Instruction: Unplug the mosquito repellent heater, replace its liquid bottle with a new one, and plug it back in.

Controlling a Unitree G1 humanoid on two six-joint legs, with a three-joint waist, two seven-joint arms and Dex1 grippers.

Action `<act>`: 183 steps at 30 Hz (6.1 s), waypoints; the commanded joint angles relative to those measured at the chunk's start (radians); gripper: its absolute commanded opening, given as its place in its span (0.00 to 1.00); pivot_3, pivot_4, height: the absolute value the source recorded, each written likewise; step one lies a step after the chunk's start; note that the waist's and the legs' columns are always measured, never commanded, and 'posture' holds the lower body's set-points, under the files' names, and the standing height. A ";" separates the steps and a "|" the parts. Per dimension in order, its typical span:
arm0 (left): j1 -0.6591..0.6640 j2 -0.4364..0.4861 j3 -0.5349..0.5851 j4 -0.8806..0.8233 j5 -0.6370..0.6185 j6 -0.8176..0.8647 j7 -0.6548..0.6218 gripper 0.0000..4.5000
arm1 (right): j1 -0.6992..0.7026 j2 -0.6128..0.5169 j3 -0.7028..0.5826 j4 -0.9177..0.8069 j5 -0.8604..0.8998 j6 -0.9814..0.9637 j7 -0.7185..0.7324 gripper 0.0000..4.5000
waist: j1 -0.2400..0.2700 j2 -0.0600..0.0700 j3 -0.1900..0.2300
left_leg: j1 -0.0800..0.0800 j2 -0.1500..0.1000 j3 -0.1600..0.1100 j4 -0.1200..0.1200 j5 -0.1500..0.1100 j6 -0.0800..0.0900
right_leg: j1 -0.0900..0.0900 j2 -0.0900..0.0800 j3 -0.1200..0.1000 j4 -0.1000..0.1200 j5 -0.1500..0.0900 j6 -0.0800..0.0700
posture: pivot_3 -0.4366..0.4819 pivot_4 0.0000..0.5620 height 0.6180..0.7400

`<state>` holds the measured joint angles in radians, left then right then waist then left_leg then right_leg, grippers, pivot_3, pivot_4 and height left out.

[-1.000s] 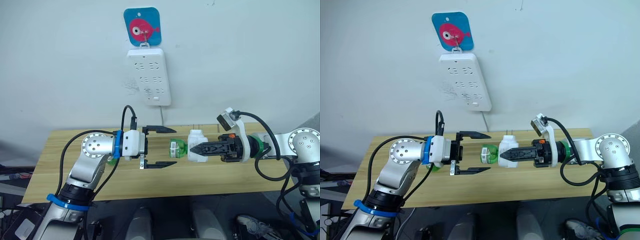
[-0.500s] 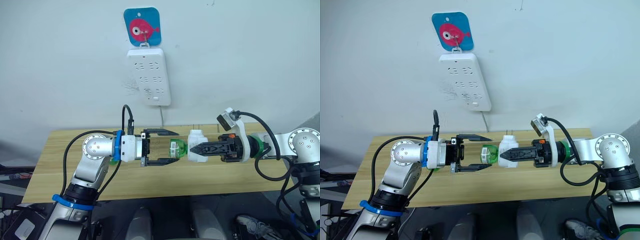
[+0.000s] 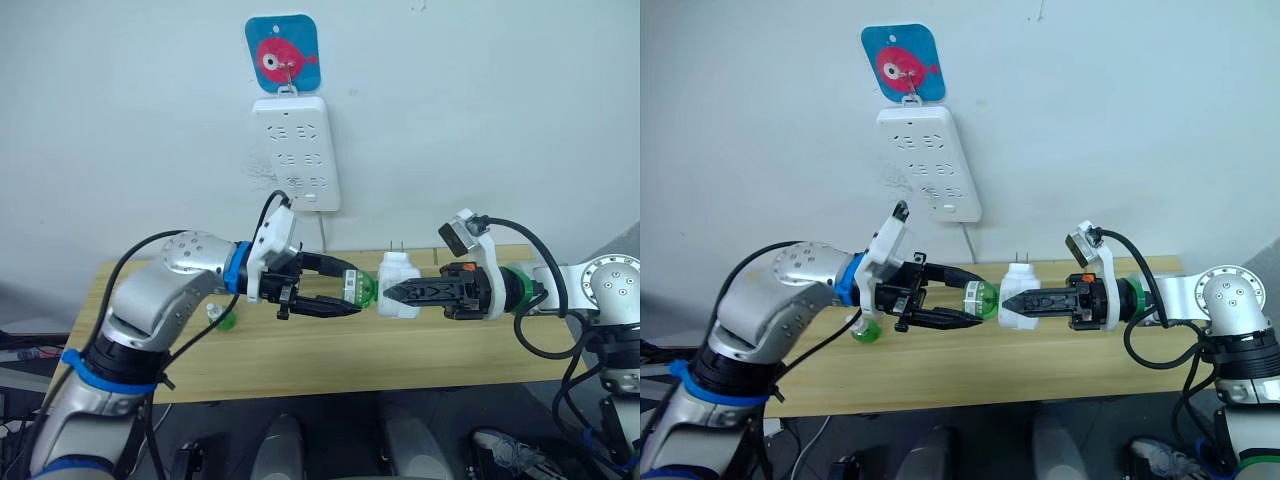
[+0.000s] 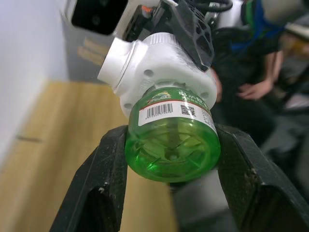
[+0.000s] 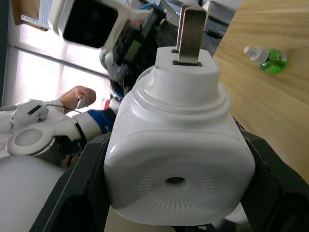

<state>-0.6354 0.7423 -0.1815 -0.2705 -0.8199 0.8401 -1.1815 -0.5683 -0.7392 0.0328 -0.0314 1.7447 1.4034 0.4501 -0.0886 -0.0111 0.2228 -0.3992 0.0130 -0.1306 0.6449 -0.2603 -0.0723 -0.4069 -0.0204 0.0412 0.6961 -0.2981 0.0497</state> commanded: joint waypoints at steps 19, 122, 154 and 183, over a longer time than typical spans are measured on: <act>0.041 0.033 0.055 -0.015 -0.047 0.158 0.112 0.78 | 0.000 -0.014 -0.012 -0.038 -0.033 0.012 0.029 0.68 | 0.002 0.000 0.000 | 0.000 0.000 0.001 0.000 0.000 0.000 | 0.000 0.000 0.001 -0.001 0.000 0.000 | 0.37 0.37 0.88; 0.366 -0.116 0.107 0.091 0.426 -0.993 -0.091 0.73 | -0.017 0.001 -0.045 0.009 -0.064 0.019 -0.004 0.68 | 0.009 -0.001 0.014 | -0.001 0.000 0.004 0.000 0.000 0.000 | -0.002 -0.002 0.003 -0.001 0.000 0.000 | 0.37 0.35 0.88; 0.235 -0.227 0.018 0.232 0.496 -1.189 -0.098 1.00 | -0.031 -0.002 -0.042 -0.004 -0.056 0.033 0.005 0.68 | 0.003 -0.001 0.014 | -0.001 0.000 0.004 0.001 0.000 0.000 | -0.002 -0.002 0.003 0.001 0.001 0.000 | 0.36 0.33 0.88; 0.012 -0.040 -0.036 0.030 0.244 -0.335 -0.117 0.49 | -0.004 -0.024 -0.036 -0.042 -0.077 0.039 0.032 0.68 | -0.002 -0.001 0.014 | -0.001 0.000 0.002 0.001 0.000 0.000 | -0.001 -0.001 0.001 0.001 0.001 0.000 | 0.37 0.35 0.88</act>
<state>-0.5931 0.6659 -0.2429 -0.2035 -0.5219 0.3793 -1.2956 -0.5765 -0.7424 0.0192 -0.0382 1.6694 1.4265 0.4601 -0.0903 -0.0123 0.2367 -0.3999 0.0127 -0.1295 0.6461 -0.2601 -0.0725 -0.4078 -0.0214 0.0418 0.6976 -0.2976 0.0497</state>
